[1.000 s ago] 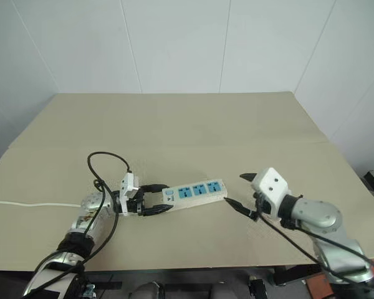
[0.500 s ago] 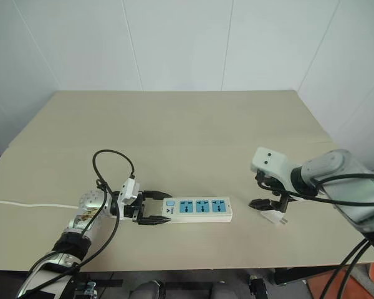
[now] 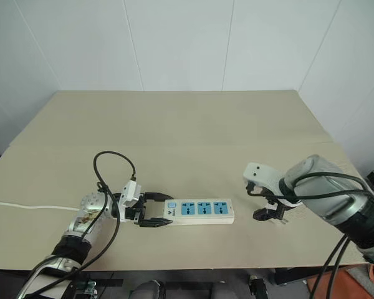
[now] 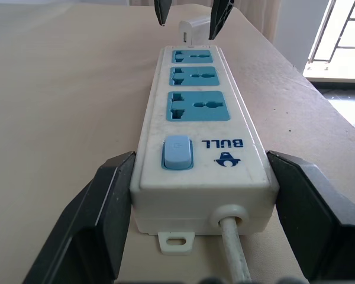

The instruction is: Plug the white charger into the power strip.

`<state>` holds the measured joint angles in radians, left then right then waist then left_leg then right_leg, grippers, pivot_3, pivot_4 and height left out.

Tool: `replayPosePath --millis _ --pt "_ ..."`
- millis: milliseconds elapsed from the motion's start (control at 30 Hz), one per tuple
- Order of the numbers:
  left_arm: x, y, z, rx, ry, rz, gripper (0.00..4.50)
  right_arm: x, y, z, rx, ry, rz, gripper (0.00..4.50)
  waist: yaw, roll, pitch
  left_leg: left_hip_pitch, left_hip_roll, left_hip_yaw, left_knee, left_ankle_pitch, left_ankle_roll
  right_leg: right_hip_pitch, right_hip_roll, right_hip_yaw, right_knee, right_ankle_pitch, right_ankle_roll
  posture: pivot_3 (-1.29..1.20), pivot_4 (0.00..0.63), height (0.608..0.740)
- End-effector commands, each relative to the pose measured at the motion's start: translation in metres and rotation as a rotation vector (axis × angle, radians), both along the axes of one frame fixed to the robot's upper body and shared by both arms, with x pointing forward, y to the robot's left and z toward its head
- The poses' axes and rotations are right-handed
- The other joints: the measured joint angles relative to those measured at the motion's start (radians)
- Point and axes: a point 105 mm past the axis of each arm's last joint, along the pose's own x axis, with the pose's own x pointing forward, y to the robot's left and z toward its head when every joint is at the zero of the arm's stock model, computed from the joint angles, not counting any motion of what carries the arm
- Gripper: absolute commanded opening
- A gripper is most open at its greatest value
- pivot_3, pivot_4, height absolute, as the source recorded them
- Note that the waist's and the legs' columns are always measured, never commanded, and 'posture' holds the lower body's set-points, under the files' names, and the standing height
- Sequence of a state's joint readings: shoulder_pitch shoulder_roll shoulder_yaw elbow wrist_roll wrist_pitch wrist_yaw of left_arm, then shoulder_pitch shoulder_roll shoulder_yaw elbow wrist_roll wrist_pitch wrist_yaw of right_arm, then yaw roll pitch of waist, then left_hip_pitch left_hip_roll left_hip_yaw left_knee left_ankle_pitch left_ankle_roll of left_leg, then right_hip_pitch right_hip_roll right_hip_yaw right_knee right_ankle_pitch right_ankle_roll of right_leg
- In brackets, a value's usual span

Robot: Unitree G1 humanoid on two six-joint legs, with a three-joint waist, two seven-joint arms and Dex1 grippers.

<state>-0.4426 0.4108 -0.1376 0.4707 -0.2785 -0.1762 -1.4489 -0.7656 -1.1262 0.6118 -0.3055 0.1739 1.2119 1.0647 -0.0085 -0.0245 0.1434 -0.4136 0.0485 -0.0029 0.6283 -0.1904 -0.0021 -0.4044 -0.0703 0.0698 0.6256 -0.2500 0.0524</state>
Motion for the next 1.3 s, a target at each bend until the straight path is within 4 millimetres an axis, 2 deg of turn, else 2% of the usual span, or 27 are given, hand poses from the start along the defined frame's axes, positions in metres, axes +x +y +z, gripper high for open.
replayPosePath --millis 33,567,667,800,867,933,1133,1233,1300 --pt "-0.007 -0.004 -0.007 0.021 0.022 -0.025 3.21 0.006 -0.002 0.007 -0.016 -0.040 -0.027 4.50 0.001 0.000 0.000 0.000 0.000 0.000 0.000 0.000 0.000 0.000 0.000 0.000 0.000 0.000 0.000 0.00 0.150 0.740" --pt "-0.009 -0.005 -0.009 0.019 0.032 -0.030 3.21 0.003 -0.014 -0.004 -0.039 -0.004 -0.097 4.50 0.001 0.000 0.000 0.000 0.000 0.000 0.000 0.000 0.000 0.000 0.000 0.000 0.001 0.000 0.000 0.00 0.150 0.740" --pt "-0.009 -0.004 -0.010 0.021 0.032 -0.029 3.21 0.002 -0.016 -0.007 -0.040 0.007 -0.101 3.90 0.001 0.000 0.000 0.000 0.000 0.000 0.000 0.000 0.000 0.000 0.000 0.000 0.001 0.000 0.000 0.00 0.150 0.740" --pt "-0.009 -0.004 -0.011 0.025 0.033 -0.028 3.21 0.001 -0.017 -0.009 -0.045 0.011 -0.103 2.53 0.001 0.000 0.000 0.000 0.000 0.000 0.000 0.000 0.000 0.000 0.000 0.000 0.001 0.000 0.000 0.00 0.150 0.740" --pt "-0.010 -0.003 -0.011 0.026 0.035 -0.027 3.21 0.001 -0.018 -0.010 -0.051 0.013 -0.104 1.68 0.001 0.000 0.000 0.000 0.000 0.000 0.001 0.000 0.000 0.000 0.000 0.000 0.001 0.000 0.000 0.00 0.150 0.740" --pt "-0.010 -0.003 -0.011 0.026 0.036 -0.027 3.21 0.001 -0.018 -0.009 -0.052 0.013 -0.097 1.11 0.001 0.000 0.000 0.000 0.000 0.000 0.001 0.000 0.000 0.000 0.000 0.000 0.001 0.000 0.000 0.00 0.150 0.740" --pt "-0.010 -0.004 -0.011 0.025 0.041 -0.033 3.21 0.003 -0.011 0.012 -0.064 -0.057 -0.037 1.11 0.001 0.001 -0.001 0.000 0.000 0.000 0.001 0.000 0.000 0.000 0.000 0.000 0.001 0.000 0.000 0.00 0.150 0.740" --pt "-0.010 -0.004 -0.010 0.028 0.047 -0.038 3.21 0.005 0.004 0.035 -0.011 -0.129 0.040 1.11 -0.001 0.001 -0.001 0.000 0.000 0.000 0.001 0.000 0.000 0.000 0.000 0.000 0.001 0.000 0.000 0.00 0.150 0.740" --pt "-0.010 -0.003 -0.009 0.033 0.049 -0.036 3.21 0.013 0.021 0.060 0.109 -0.220 0.098 1.11 -0.002 0.001 -0.001 0.001 0.000 0.000 0.001 0.000 0.000 0.000 0.000 0.000 0.002 0.000 0.000 0.00 0.150 0.740"
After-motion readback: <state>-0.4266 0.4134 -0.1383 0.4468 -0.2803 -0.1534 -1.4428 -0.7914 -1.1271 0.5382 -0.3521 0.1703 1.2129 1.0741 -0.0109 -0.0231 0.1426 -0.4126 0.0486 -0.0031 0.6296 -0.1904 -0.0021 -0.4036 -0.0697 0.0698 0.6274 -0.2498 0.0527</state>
